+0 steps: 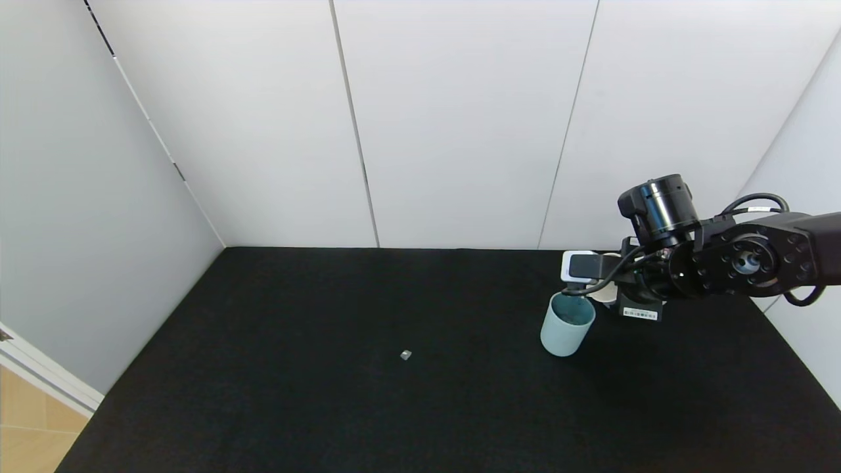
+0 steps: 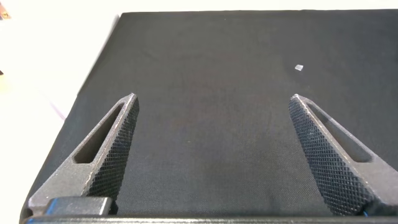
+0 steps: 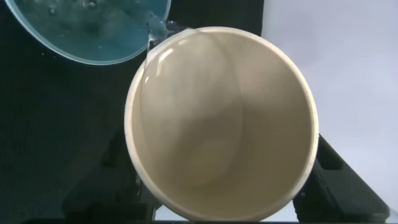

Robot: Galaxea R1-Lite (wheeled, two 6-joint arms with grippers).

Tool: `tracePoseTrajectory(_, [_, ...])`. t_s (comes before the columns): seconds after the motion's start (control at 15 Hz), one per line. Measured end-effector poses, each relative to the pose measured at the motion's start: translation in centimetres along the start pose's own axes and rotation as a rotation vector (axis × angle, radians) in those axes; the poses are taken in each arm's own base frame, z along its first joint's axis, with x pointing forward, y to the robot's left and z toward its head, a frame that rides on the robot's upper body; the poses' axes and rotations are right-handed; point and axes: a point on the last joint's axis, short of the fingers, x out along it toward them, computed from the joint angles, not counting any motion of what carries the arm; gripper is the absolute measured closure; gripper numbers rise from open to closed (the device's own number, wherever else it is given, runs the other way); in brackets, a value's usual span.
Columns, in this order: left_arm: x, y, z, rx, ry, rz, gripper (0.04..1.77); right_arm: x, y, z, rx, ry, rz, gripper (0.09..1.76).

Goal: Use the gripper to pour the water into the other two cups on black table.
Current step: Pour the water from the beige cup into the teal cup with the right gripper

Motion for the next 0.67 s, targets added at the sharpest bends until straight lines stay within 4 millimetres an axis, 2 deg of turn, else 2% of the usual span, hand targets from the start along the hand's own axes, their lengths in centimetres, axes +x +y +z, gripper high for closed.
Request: tracePoseTrajectory(0.67, [0.00,0.00,0.00,0.000,0.000,0.000,0.09,-0.11,0.36,0.60,-0.068,0.019,-0.009,0.55])
